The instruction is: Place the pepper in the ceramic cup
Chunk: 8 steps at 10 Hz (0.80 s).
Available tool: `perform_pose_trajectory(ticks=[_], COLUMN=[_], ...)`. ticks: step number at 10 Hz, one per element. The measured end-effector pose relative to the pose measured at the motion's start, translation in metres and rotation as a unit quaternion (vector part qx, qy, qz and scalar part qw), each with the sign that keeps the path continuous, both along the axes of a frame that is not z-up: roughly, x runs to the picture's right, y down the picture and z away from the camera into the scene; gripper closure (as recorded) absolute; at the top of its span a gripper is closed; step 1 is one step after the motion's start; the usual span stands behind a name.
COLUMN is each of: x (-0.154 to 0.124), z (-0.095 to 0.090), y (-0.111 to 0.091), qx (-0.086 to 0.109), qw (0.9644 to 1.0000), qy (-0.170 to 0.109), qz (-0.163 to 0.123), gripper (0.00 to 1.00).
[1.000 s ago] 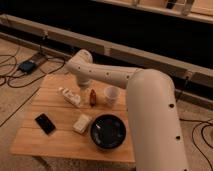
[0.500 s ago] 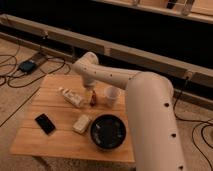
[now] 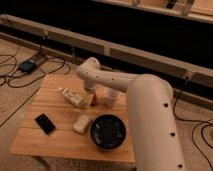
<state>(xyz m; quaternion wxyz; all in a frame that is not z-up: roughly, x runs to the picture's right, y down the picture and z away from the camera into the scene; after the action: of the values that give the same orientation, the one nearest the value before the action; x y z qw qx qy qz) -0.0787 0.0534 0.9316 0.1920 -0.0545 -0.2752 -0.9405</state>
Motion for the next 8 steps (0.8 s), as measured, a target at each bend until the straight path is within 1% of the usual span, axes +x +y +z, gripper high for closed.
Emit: perform_pose_trajectory(ticks=[4, 6, 7, 8], x=[-0.005, -0.004, -0.004, -0.005], z=[0.009, 0.013, 0.015, 0.016], y=[0.017, 0.022, 0.024, 0.026], qx=[-0.009, -0.012, -0.013, -0.015], qw=[1.0000, 0.9999, 0.9999, 0.9999], qy=[0.003, 0.006, 0.006, 0.005], qz=[0.001, -0.001, -0.002, -0.002], gripper=[0.20, 0.20, 0.21, 0.27])
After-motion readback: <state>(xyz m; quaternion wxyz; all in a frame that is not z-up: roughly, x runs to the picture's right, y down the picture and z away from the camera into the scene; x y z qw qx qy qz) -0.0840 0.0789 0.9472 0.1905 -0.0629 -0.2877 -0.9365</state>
